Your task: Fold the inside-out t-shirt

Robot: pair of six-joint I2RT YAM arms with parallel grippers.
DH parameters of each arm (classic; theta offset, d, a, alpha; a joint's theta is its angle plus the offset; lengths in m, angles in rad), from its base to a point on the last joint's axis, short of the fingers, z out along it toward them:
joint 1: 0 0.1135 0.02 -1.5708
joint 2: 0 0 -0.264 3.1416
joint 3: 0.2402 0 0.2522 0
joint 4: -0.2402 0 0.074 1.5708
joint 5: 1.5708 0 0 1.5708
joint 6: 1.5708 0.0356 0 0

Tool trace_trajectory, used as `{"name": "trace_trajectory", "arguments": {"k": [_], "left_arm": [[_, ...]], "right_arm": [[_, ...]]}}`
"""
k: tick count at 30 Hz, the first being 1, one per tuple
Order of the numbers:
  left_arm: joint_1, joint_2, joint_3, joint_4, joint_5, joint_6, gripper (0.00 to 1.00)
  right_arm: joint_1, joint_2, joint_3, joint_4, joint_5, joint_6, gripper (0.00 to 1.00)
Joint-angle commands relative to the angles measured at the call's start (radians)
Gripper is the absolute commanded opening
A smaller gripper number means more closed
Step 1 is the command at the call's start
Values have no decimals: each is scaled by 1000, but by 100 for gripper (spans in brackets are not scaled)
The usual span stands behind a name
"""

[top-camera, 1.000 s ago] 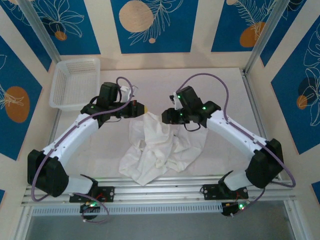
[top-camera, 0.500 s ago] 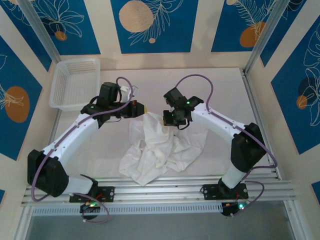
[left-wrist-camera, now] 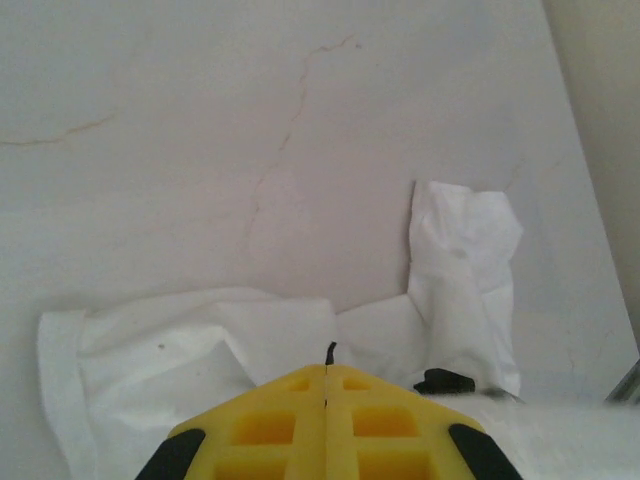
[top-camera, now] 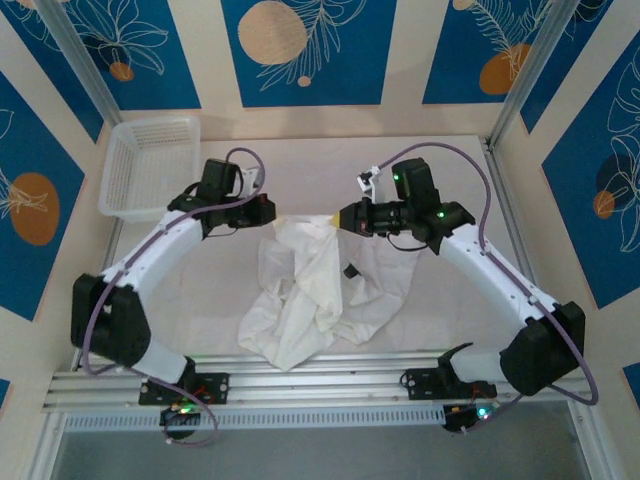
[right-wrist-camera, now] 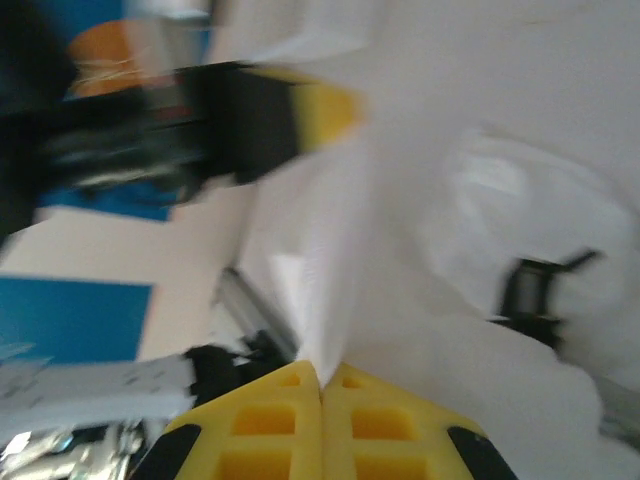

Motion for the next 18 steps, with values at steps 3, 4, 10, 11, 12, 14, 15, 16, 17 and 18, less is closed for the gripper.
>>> {"name": "trace_trajectory", "arguments": {"k": [3,4,10,11,12,14,15,16,17,18], "left_arm": [[27,-15,22,50,-95,0,31],[31,-39,32,24,-123,12,38],[12,-233,11,-56,-112,84,49],[-9,-263,-4,-38,-71,92,49],[-41,-288,-16,-21,-34,105,49],[-100,-306,-15,-5,23,130,49],[-127,-300,-9,4,66,145,50],[-151,-287,-3,12,99,169,51],[-170,-269,4,14,111,191,53],[-186,-240,17,5,111,216,54]], "right_arm": [[-30,8,-20,116,-174,85,0],[-40,14,-22,112,-163,100,0],[-58,55,-15,80,-129,103,0],[-58,62,-10,69,-126,99,0],[-58,72,-3,57,-123,96,0],[-57,90,11,37,-130,90,0],[-57,99,18,28,-137,84,0],[-57,109,25,17,-147,72,0],[-57,115,32,3,-148,58,0],[-57,123,39,-16,-142,39,0]]}}
